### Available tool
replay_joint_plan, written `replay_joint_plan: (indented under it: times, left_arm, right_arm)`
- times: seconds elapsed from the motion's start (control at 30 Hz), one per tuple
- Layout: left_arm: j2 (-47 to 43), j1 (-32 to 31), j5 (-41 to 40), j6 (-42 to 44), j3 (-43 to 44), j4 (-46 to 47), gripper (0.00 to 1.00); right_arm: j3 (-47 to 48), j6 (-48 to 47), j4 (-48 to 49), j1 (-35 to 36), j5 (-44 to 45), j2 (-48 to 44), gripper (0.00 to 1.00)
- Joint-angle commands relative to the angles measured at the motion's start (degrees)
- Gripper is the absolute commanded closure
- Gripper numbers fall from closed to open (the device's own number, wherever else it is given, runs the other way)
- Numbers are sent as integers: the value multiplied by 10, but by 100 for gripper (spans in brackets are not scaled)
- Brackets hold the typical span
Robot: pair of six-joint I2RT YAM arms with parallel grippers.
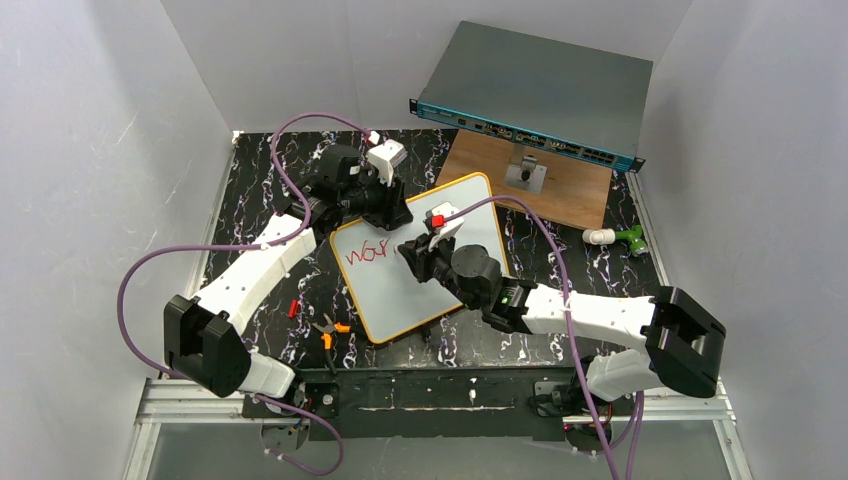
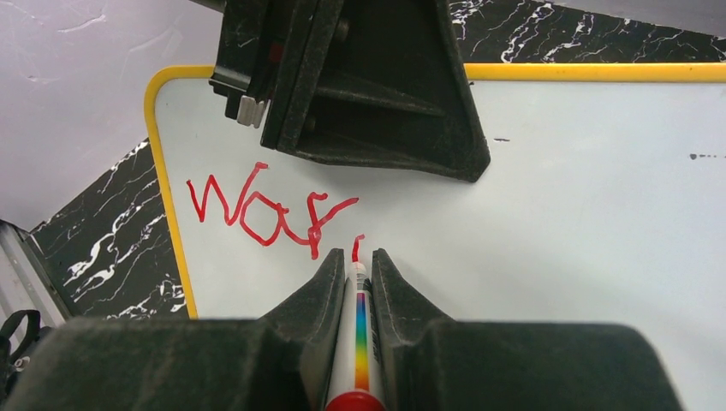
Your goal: Write a sentence on the whiteboard
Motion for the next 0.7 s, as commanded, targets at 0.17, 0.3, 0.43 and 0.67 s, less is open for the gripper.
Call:
replay_joint_plan:
  times: [0.17, 0.3, 0.43, 0.67]
  left_arm:
    - [-32, -4, 3, 6, 22, 9, 100]
    - [-34, -4, 2, 8, 22, 8, 100]
    - [-33, -4, 3, 7, 21, 8, 100]
    - [-33, -4, -1, 9, 24, 7, 100]
  right_arm:
    - [47, -43, -7, -10, 13, 8, 99]
    - [61, -28, -14, -31, 24, 8, 99]
    - [67, -26, -26, -43, 25, 10, 99]
    - [44, -5, -36, -44, 15, 7, 99]
